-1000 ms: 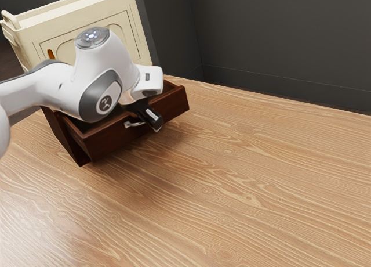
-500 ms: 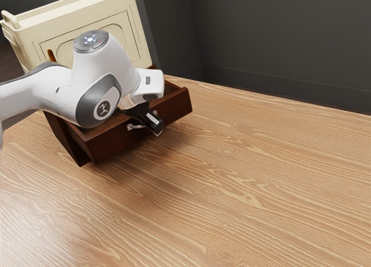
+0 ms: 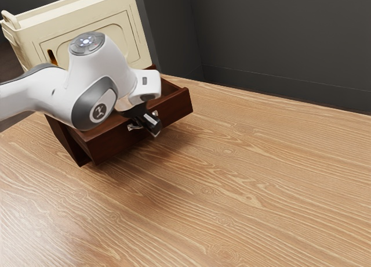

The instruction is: Pull the drawer handle with one arm to open the drawer

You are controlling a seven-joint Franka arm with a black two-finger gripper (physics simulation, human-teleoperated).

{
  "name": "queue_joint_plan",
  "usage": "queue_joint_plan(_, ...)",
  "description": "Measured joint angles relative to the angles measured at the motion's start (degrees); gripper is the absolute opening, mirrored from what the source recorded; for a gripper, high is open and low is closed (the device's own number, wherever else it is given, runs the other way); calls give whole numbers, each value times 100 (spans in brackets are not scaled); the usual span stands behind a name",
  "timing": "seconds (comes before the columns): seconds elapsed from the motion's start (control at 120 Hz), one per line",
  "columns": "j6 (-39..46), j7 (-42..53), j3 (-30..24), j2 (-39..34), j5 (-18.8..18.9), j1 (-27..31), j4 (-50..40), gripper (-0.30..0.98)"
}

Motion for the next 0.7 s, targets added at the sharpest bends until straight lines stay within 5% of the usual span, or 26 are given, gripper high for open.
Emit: queue_joint_plan(0.7,96,-271,-52,65,43,64,31,17)
